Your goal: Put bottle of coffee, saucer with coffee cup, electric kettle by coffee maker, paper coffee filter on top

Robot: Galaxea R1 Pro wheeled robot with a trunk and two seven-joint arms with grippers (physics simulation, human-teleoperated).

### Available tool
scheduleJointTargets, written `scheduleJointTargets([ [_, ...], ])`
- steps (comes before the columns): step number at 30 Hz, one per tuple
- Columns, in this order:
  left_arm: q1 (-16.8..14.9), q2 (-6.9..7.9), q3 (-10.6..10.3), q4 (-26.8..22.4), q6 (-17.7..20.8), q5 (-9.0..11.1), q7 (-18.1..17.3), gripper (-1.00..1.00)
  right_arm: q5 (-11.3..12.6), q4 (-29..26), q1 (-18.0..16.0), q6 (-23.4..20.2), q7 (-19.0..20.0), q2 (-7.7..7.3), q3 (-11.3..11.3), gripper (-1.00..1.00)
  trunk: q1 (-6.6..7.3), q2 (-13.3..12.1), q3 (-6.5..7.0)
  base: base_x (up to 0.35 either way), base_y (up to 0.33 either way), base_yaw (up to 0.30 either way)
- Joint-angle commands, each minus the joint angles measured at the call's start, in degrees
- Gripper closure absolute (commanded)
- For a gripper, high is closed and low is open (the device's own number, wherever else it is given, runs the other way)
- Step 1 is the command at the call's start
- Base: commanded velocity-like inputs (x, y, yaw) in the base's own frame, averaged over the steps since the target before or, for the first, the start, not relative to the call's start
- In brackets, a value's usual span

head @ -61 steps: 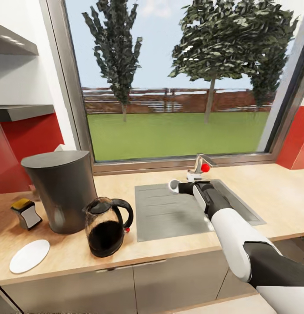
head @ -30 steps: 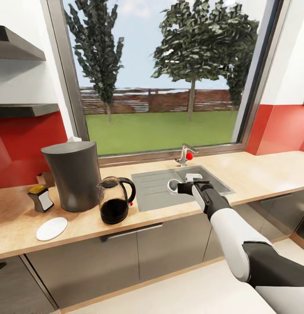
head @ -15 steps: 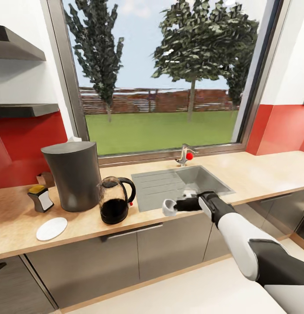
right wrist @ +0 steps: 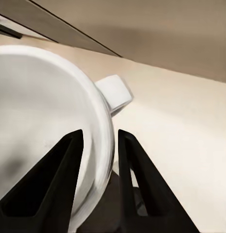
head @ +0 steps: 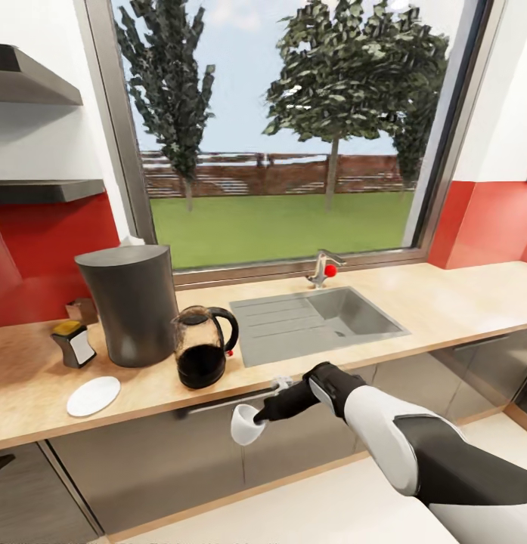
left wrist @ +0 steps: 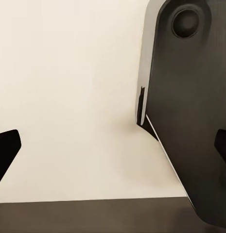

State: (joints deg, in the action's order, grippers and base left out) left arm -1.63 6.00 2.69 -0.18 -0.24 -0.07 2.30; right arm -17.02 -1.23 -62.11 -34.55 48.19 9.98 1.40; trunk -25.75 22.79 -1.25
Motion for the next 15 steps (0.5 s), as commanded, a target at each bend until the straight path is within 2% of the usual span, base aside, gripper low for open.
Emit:
scheduleJointTargets([
  [1,0.0,0.02,0.3,0.0,0.0,0.0,0.1,-1.0,-0.4,-0.1,0.0,-0.3,0.3,0.01,0.3,1.0,-0.03,0.1,-0.13,-0.06,0.264,0.0],
  [6,-0.1,0.05,0.2,0.0,0.0,0.0,0.1,-1.0,-0.4,0.0,0.5,-0.3,0.3,0.01,0.3,1.0,-0.03,0.1,-0.13,-0.08,0.288,0.0],
  [7,0.0,0.03,0.2,0.0,0.0,-0.1,0.1,-1.0,-0.3,-0.1,1.9,-0.3,0.9,0.01,0.3,1.0,-0.03,0.1,-0.13,-0.125,0.295,0.0],
  [9,-0.1,0.05,0.2,0.0,0.0,-0.1,0.1,-1.0,-0.3,-0.1,2.2,-0.3,1.9,0.01,0.3,1.0,-0.03,0.1,-0.13,-0.127,0.295,0.0],
  [12,0.0,0.03,0.2,0.0,0.0,-0.1,0.1,-1.0,-0.3,-0.1,3.2,-0.3,6.1,0.01,0.3,1.0,-0.03,0.1,-0.13,-0.132,0.295,0.0],
  [15,0.0,0.05,0.2,0.0,0.0,-0.1,0.1,-1.0,-0.3,-0.1,4.0,-0.3,6.9,0.01,0.4,1.0,-0.03,0.1,-0.13,-0.141,0.295,0.0],
])
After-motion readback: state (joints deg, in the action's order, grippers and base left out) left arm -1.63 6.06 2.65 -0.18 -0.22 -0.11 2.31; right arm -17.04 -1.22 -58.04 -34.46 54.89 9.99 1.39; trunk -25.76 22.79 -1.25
